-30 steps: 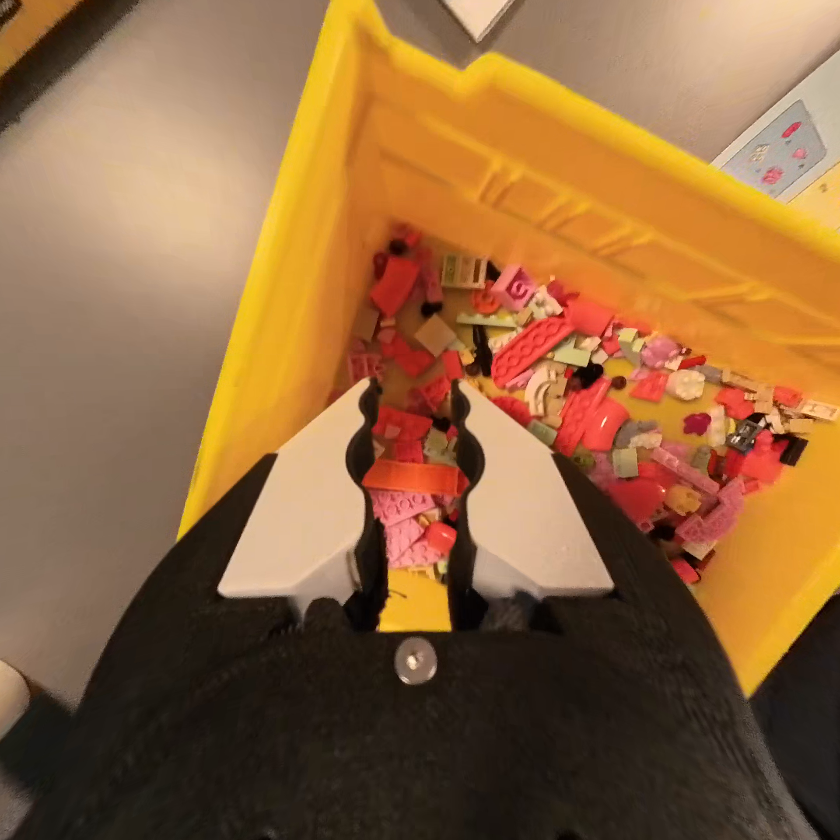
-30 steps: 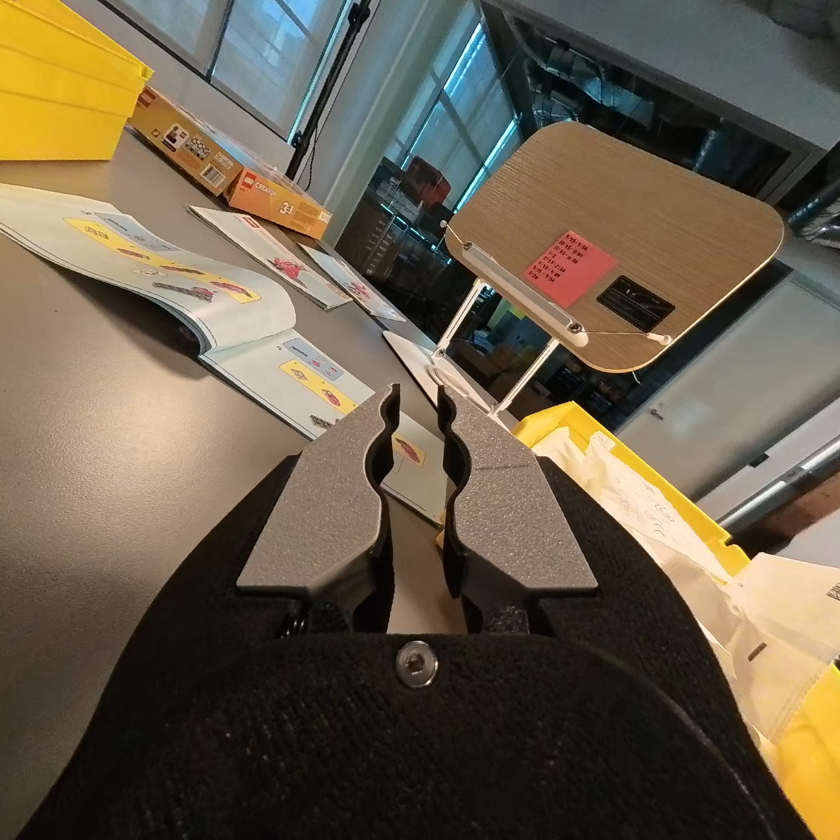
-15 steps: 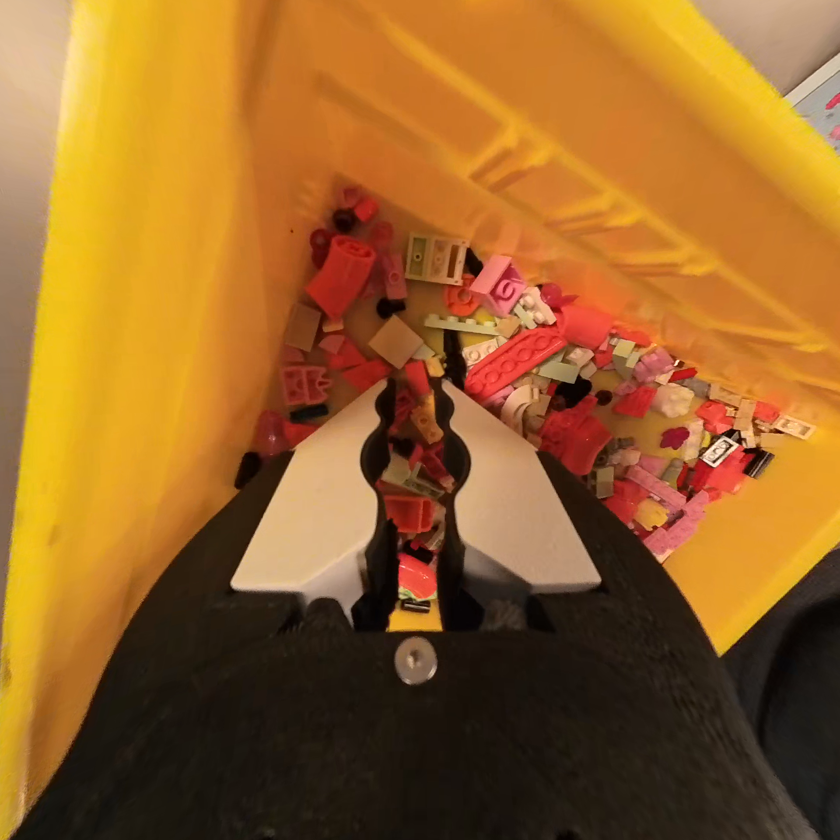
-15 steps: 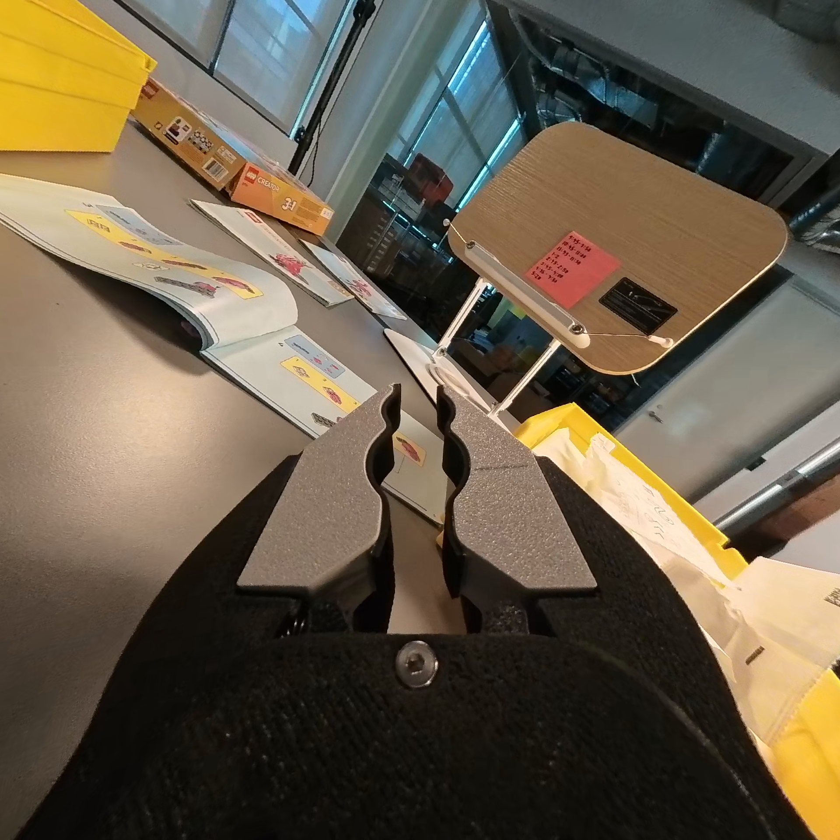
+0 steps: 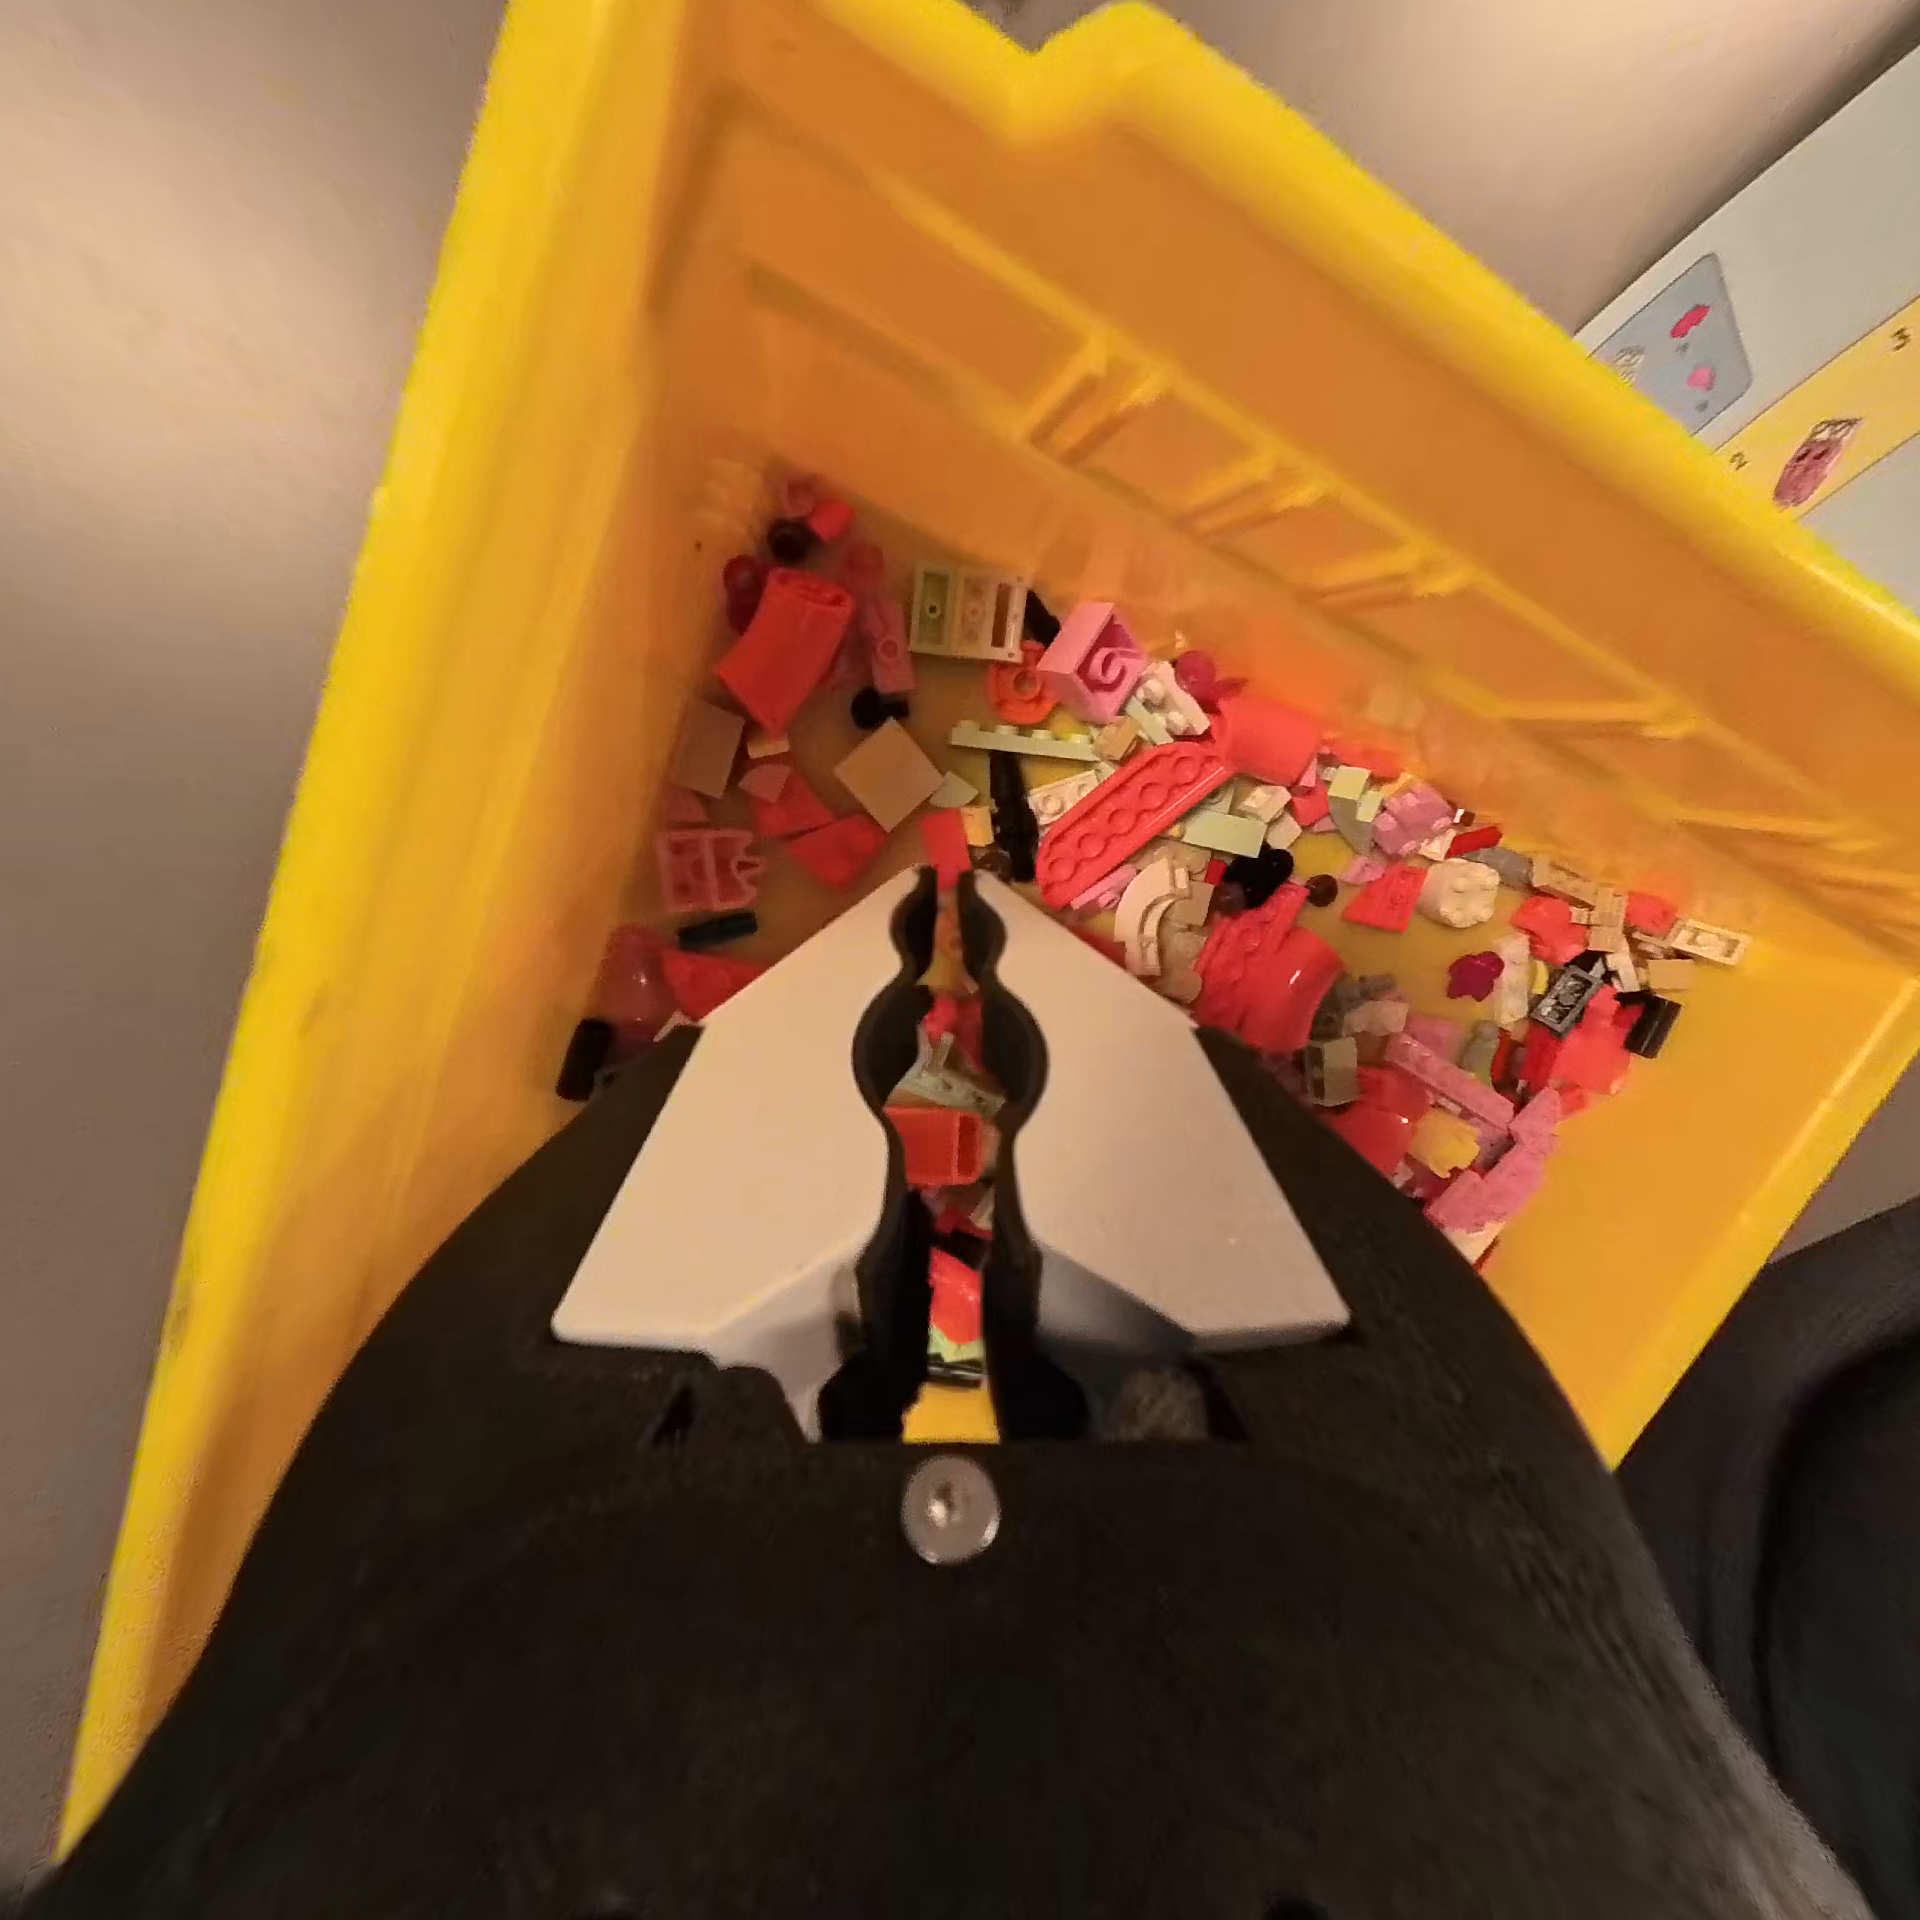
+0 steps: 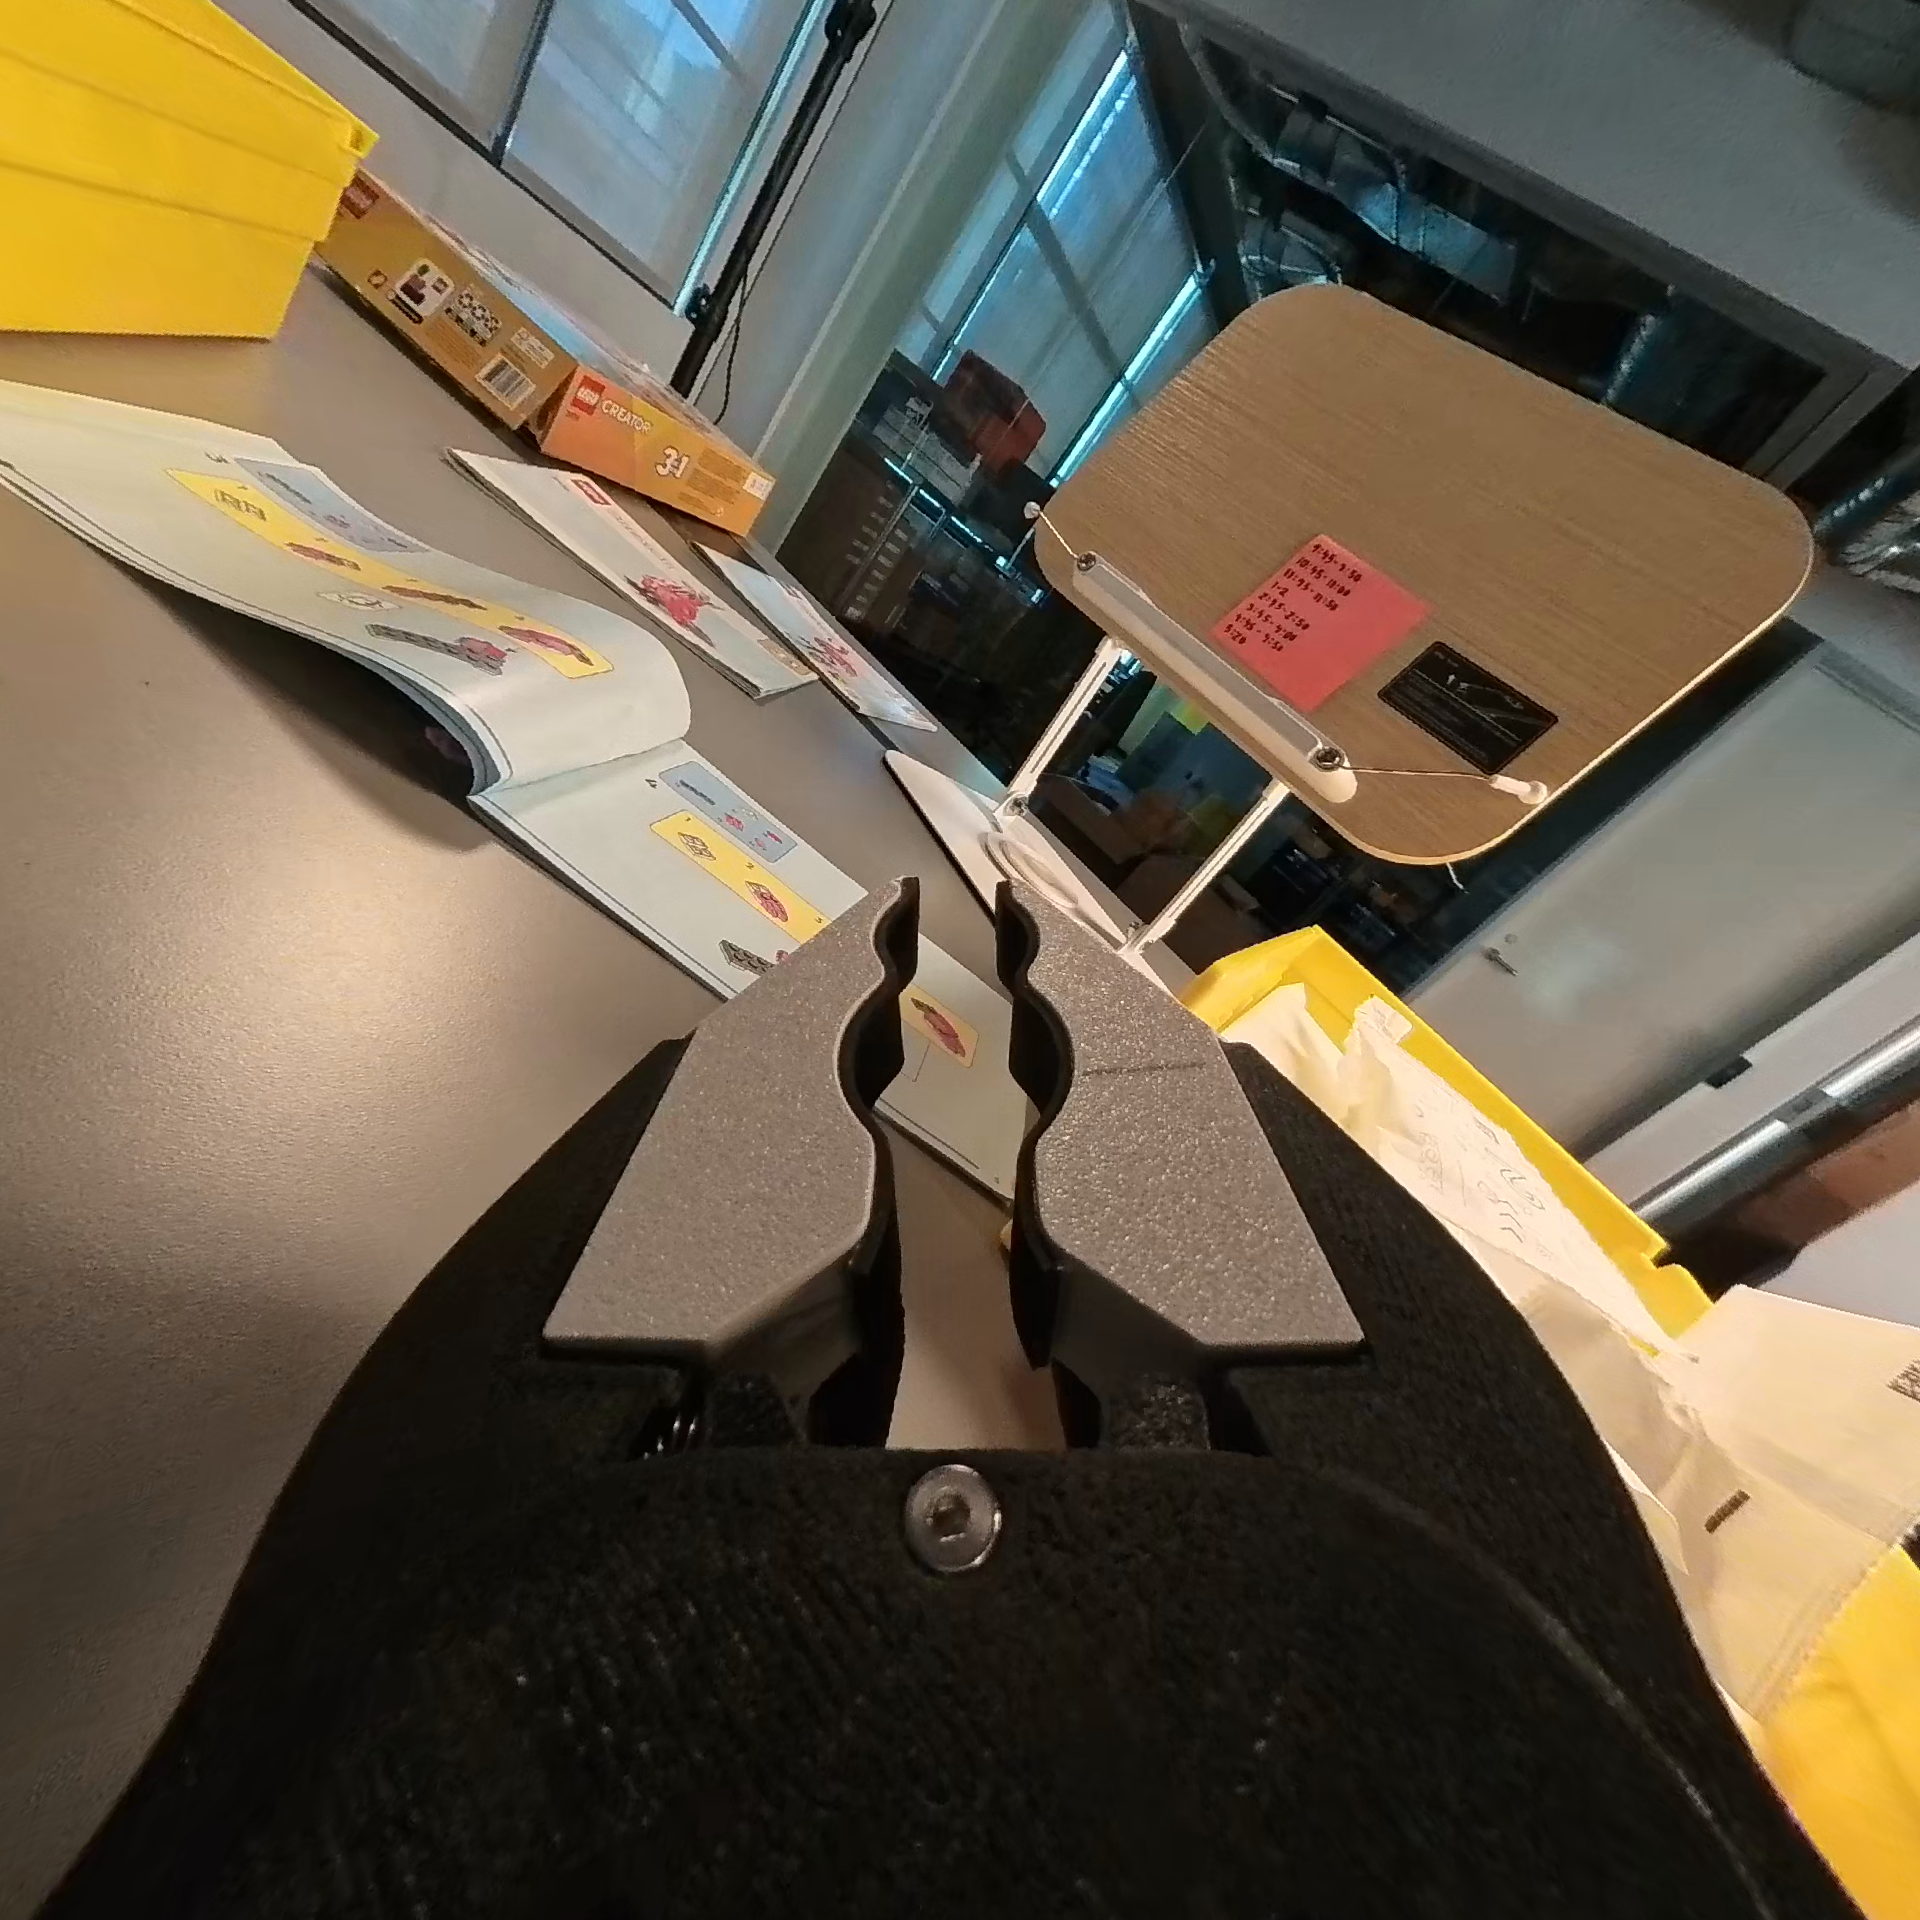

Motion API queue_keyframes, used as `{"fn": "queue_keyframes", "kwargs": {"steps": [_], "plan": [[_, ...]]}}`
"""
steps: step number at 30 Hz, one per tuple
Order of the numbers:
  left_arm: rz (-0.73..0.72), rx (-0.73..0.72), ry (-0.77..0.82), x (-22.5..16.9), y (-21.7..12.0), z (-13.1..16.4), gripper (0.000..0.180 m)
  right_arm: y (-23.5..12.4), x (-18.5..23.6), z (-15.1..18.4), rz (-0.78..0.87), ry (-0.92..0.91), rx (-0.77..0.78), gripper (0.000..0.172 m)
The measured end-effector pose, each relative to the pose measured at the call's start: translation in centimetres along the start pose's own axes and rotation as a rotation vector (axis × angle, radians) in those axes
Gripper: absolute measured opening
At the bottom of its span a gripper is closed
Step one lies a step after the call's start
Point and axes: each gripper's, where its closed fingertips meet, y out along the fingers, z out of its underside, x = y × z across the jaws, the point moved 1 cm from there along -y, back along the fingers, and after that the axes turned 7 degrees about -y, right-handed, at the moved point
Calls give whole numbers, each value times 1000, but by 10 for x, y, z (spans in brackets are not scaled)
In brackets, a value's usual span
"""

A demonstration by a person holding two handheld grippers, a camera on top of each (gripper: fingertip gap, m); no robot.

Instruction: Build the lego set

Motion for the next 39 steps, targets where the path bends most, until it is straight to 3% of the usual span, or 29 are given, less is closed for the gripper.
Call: {"fn": "queue_keyframes", "kwargs": {"steps": [9, 18, 27, 35, 39], "plan": [[-54, 39, 25, -1, 18, 5, 9, 0, 2, 0, -4, -10, 1, 12], [-91, 38, 19, 1, 18, 5, 17, 0, 3, 0, -8, -16, 3, 11], [-122, 7, 14, 7, 17, 1, 11, 0, 4, 0, -12, -24, 6, 11], [-114, -3, 9, 6, 15, 0, 29, 1, 4, 0, -14, -31, 8, 11], [-143, -30, 27, 11, 12, -4, 27, 1, 5, 0, -15, -34, 10, 11]]}}
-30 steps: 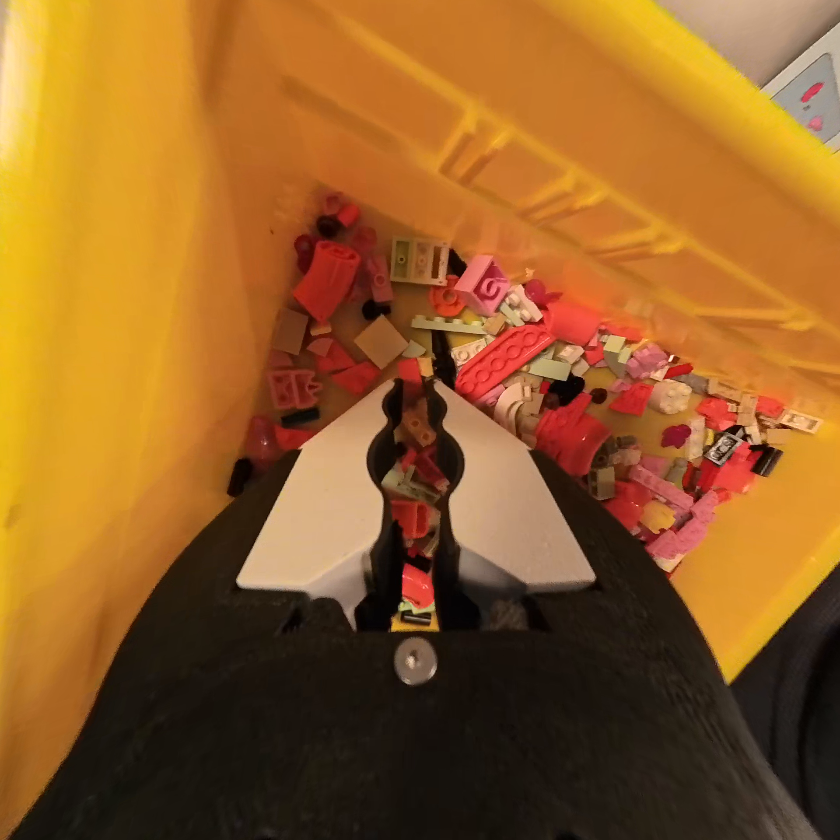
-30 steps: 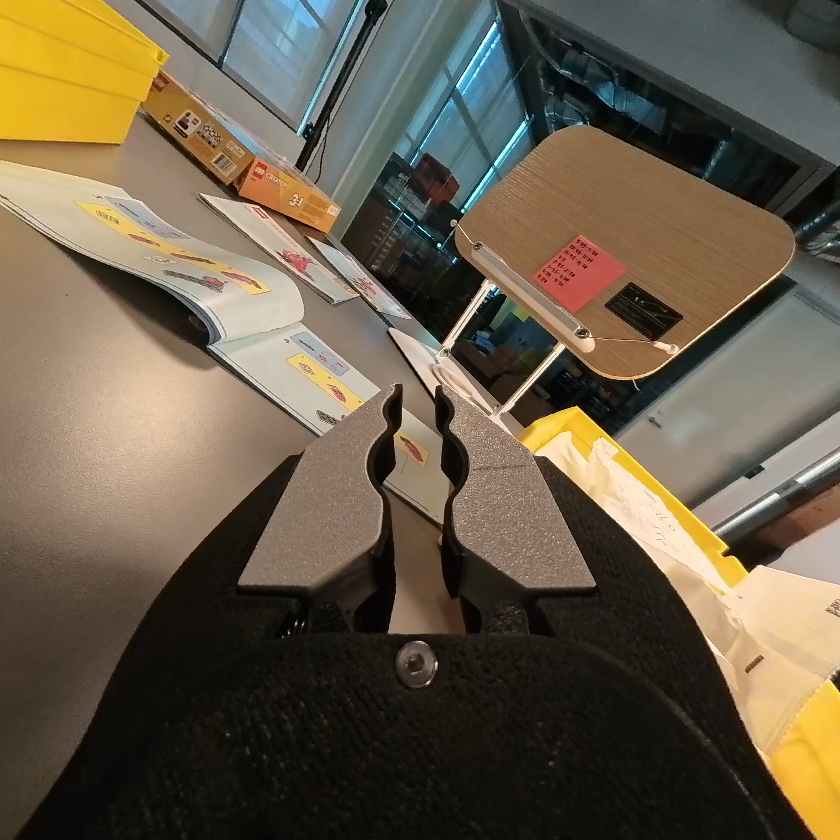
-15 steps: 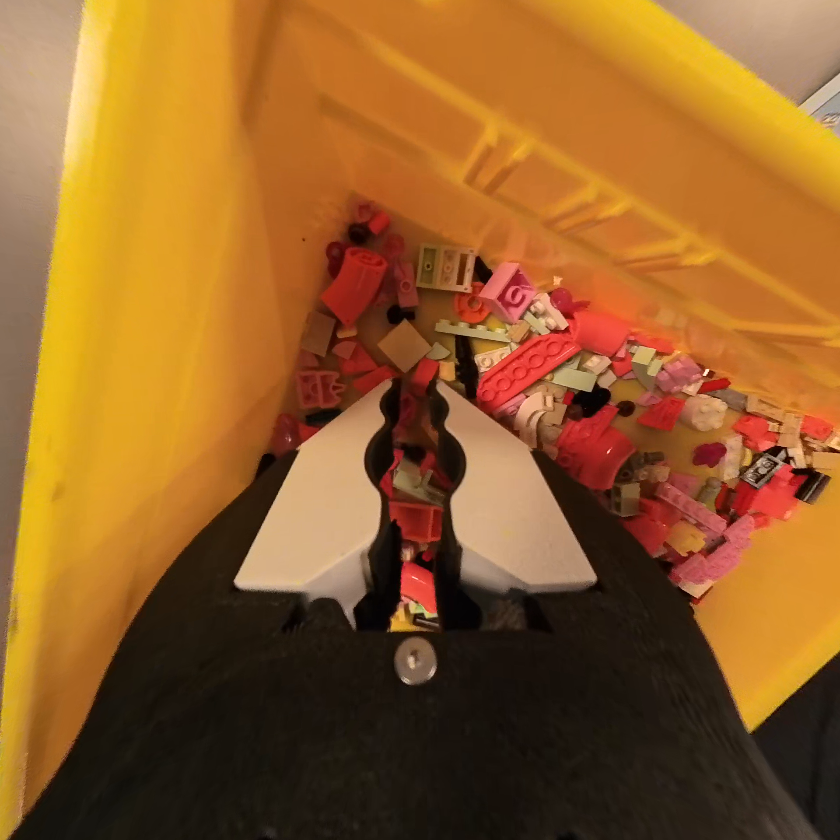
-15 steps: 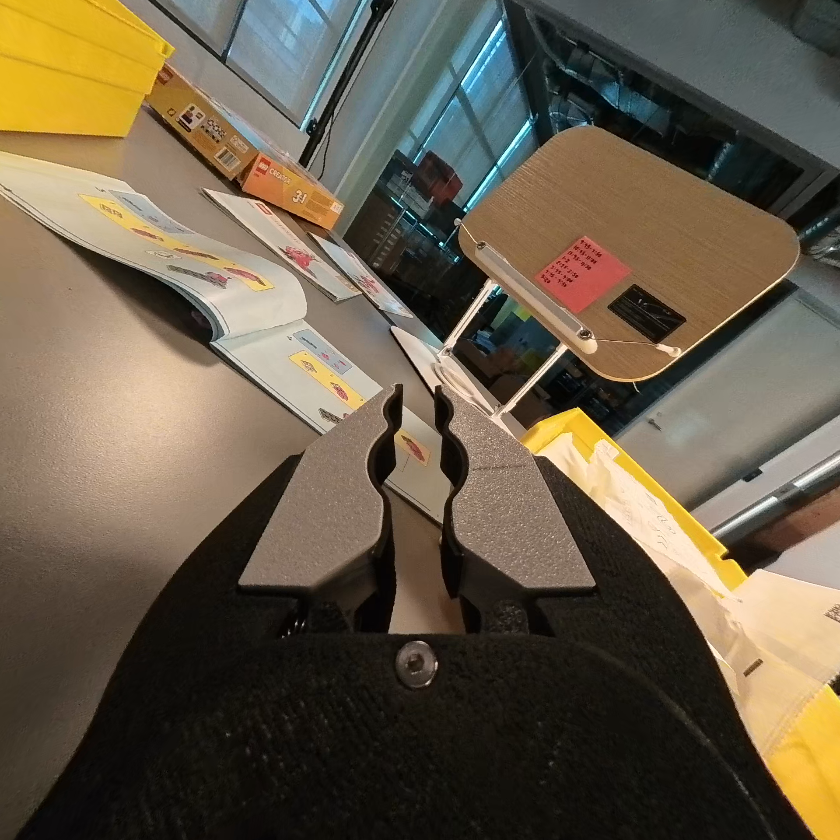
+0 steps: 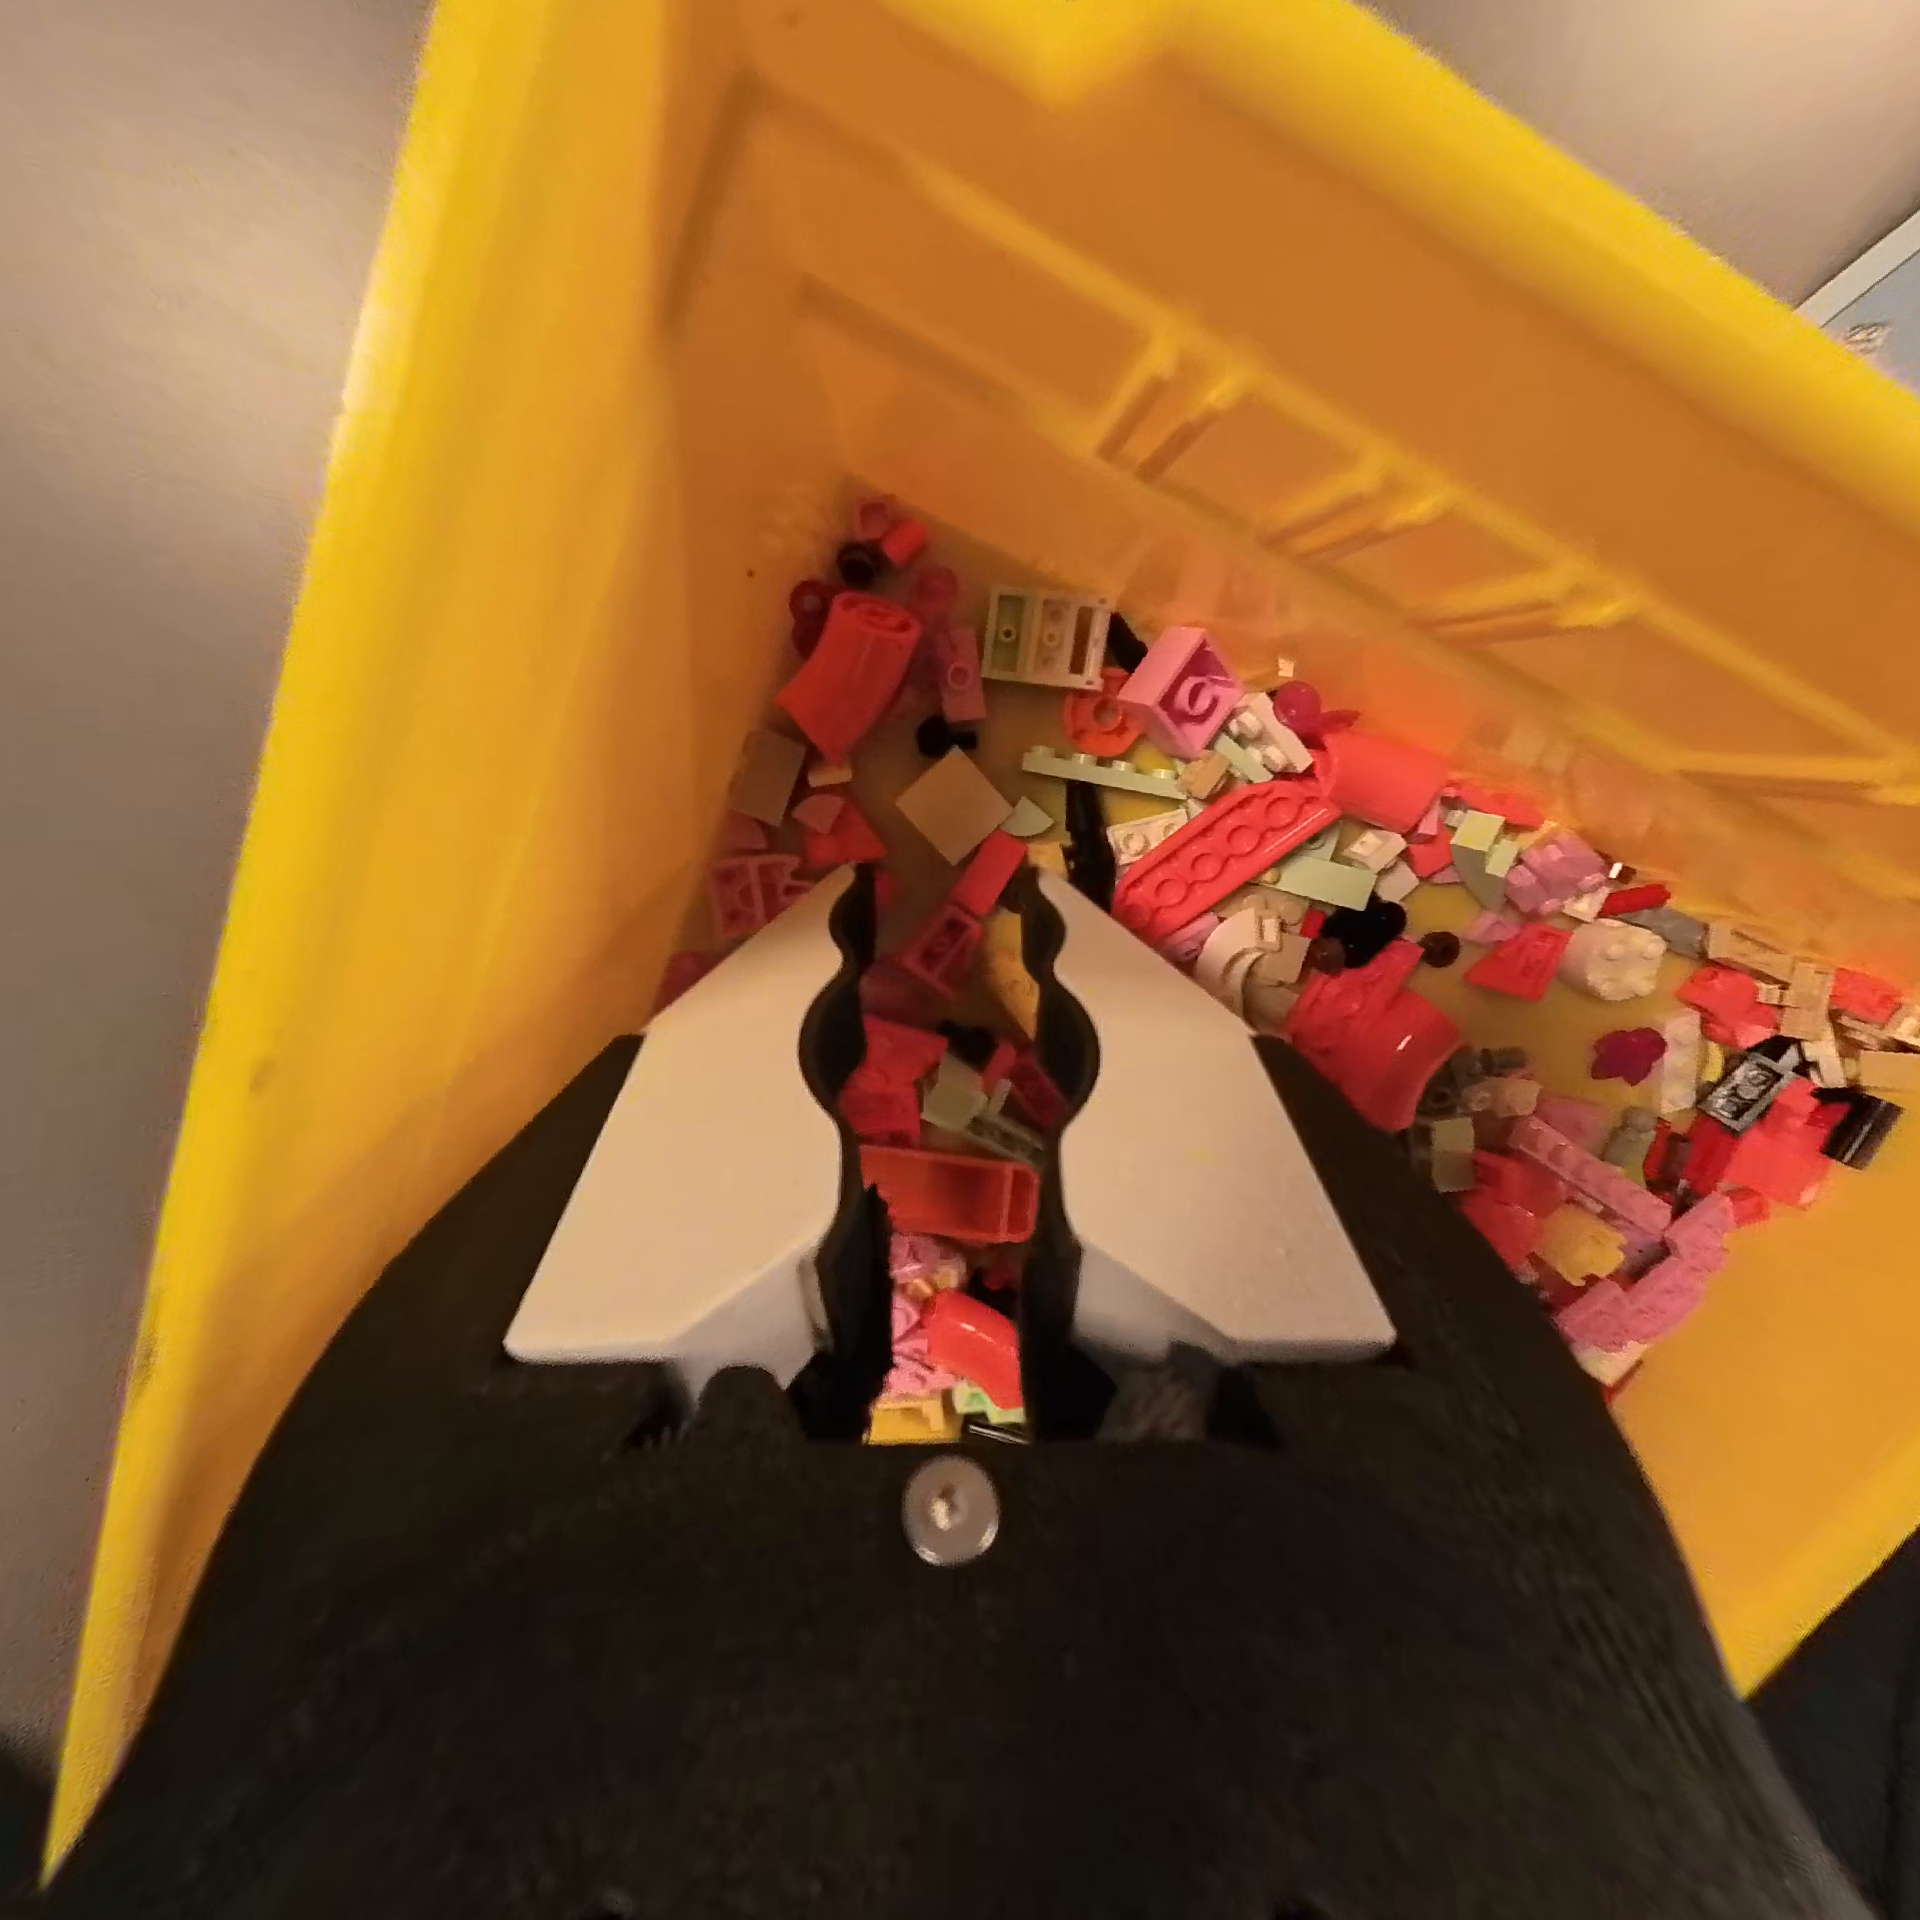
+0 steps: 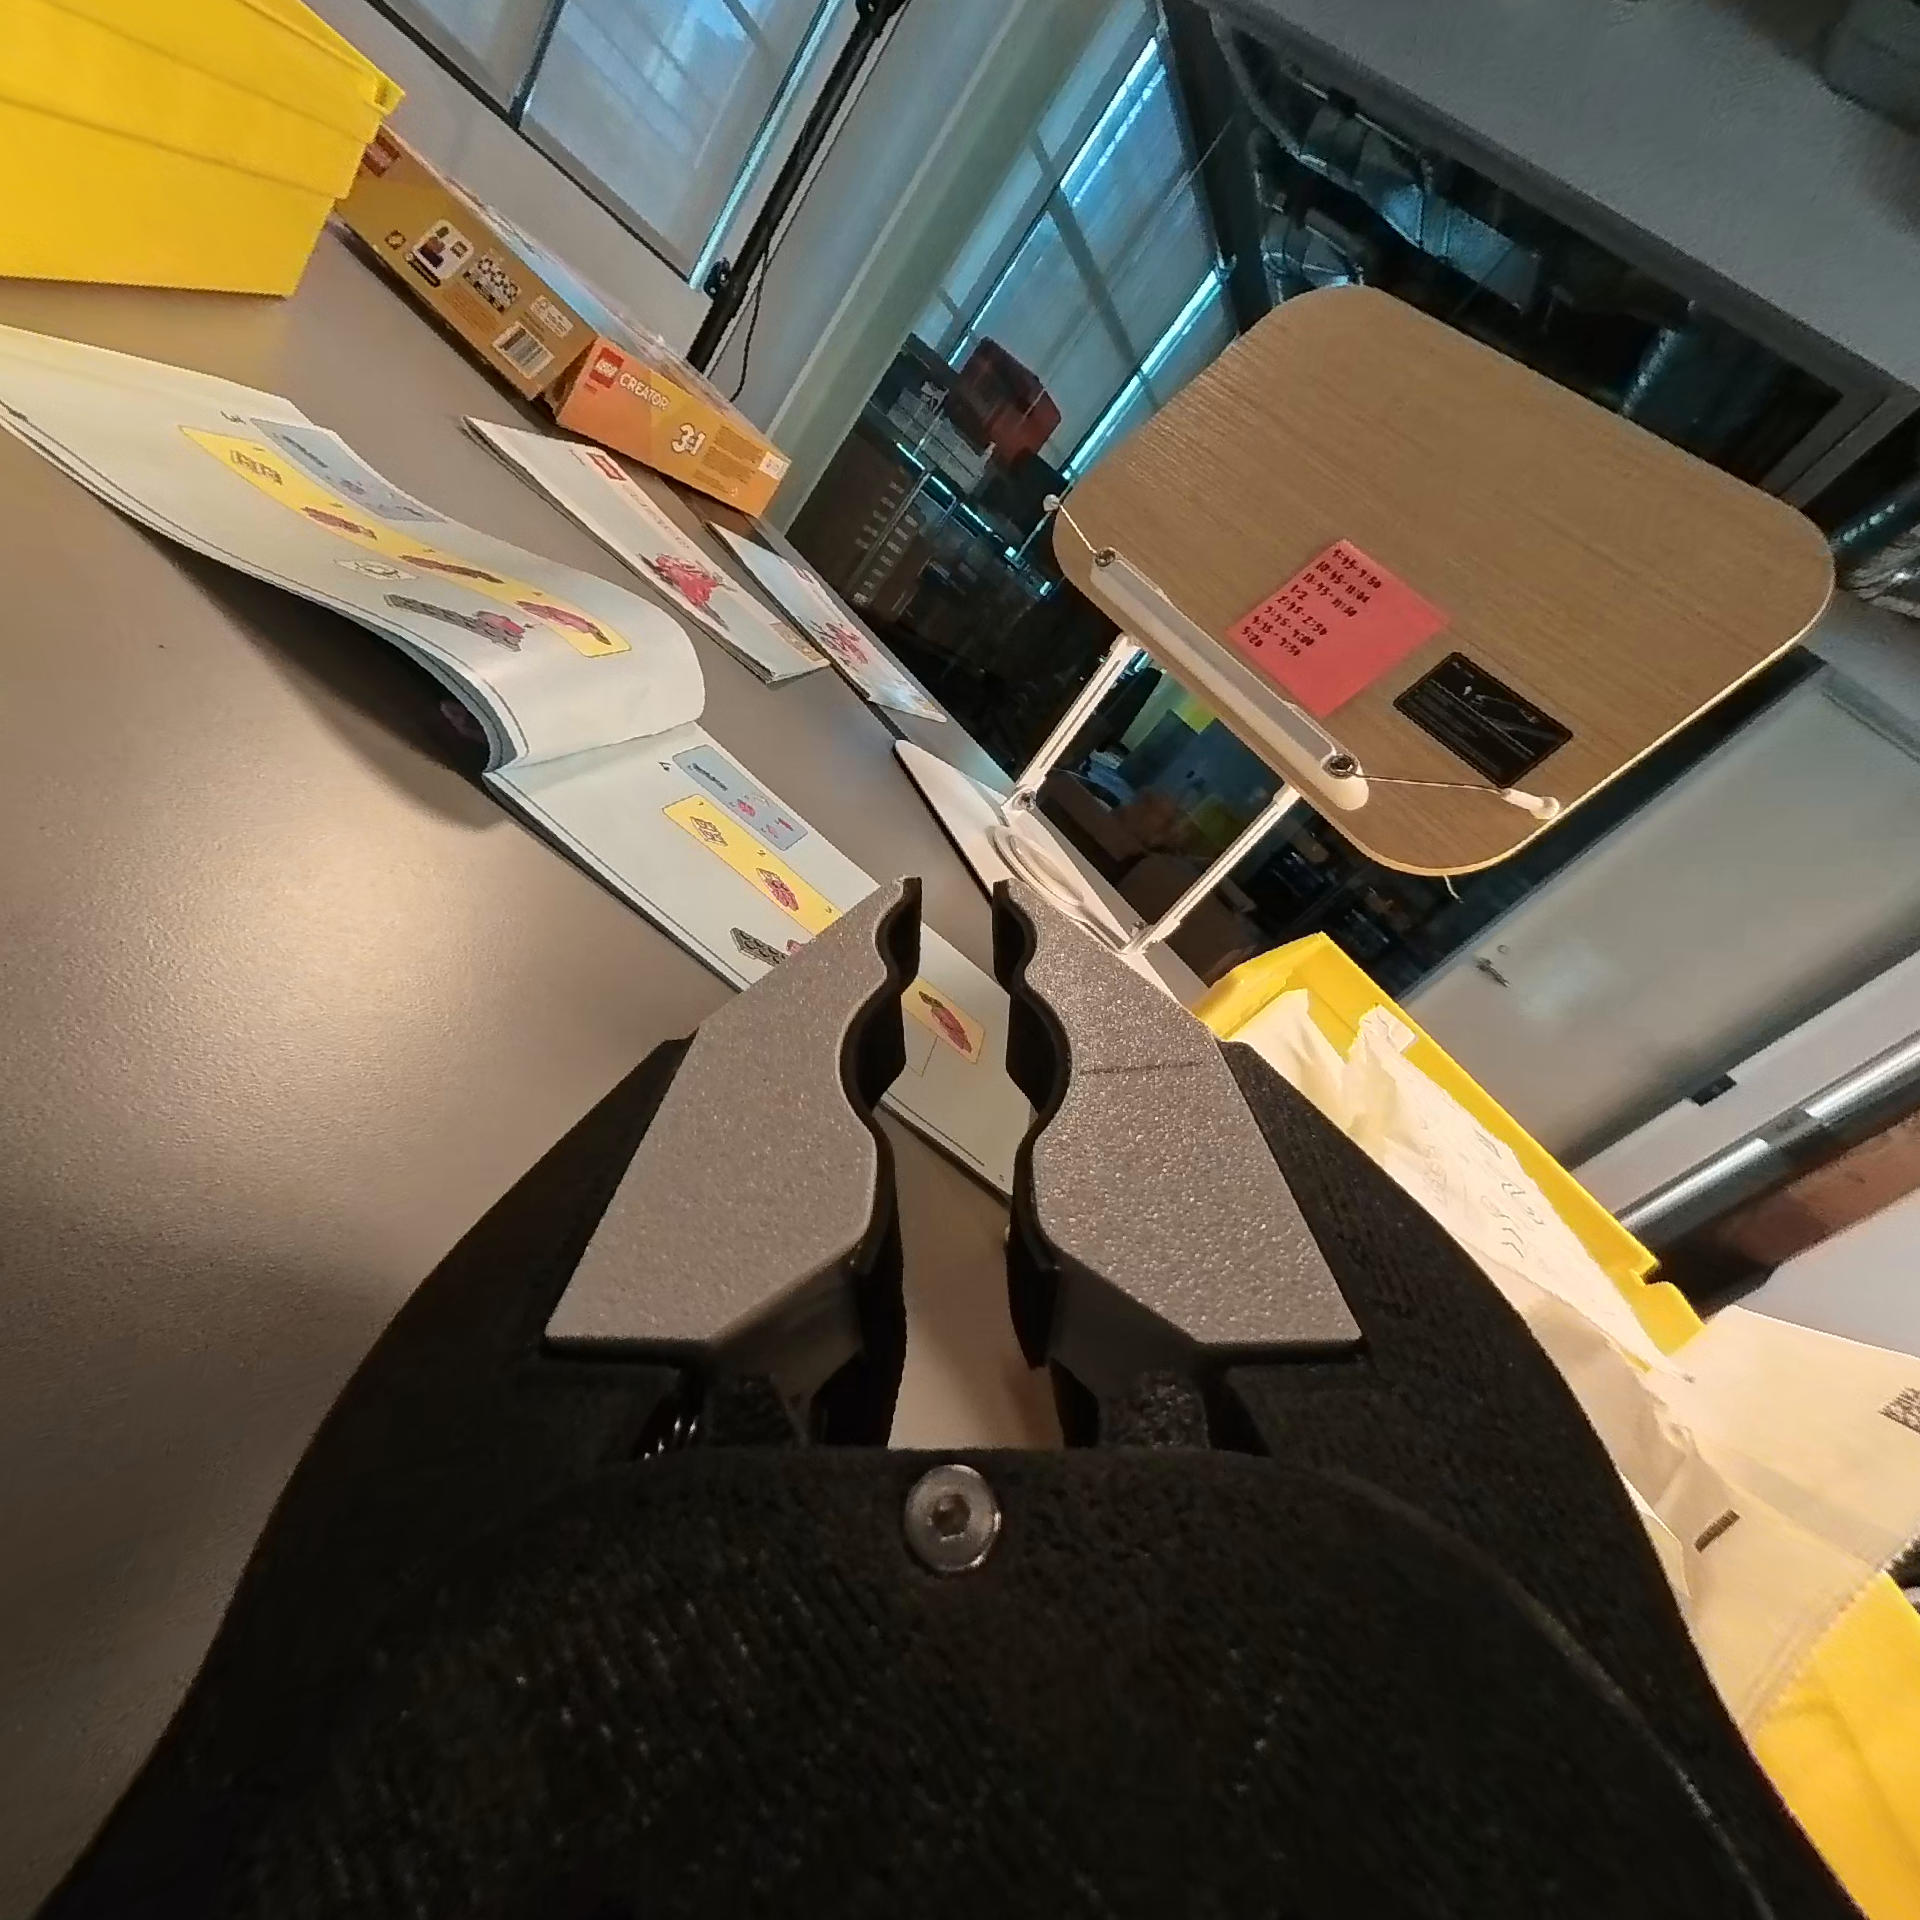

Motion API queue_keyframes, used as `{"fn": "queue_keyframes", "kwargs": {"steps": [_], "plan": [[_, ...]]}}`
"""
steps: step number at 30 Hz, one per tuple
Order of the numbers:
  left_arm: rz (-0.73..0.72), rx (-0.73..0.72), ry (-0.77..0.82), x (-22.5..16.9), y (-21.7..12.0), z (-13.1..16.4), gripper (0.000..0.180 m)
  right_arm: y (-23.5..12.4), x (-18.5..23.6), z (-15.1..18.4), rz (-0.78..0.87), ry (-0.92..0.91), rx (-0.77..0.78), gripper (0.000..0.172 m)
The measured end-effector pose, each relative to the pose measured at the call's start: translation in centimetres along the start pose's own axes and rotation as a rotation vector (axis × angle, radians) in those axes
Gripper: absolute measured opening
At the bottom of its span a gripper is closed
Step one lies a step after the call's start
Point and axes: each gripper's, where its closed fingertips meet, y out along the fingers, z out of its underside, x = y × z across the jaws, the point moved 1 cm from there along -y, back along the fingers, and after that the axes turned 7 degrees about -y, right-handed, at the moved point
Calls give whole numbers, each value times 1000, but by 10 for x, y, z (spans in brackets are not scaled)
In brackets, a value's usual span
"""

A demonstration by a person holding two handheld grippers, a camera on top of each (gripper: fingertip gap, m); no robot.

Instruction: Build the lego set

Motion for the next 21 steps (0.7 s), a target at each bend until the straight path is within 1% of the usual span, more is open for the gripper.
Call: {"fn": "queue_keyframes", "kwargs": {"steps": [3, 8, 15, 21], "plan": [[-15, -3, 17, 2, -1, 0, 25, 0, 0, 0, -1, -2, 1, 11], [-28, 32, 59, 1, 3, 4, 26, 0, 1, 0, -2, -5, 3, 11], [-20, 58, 165, -7, 4, 7, 6, 0, 1, 1, -4, -10, 4, 11], [12, 68, 192, -9, 4, 7, 3, 0, 2, 1, -6, -14, 5, 11]]}}
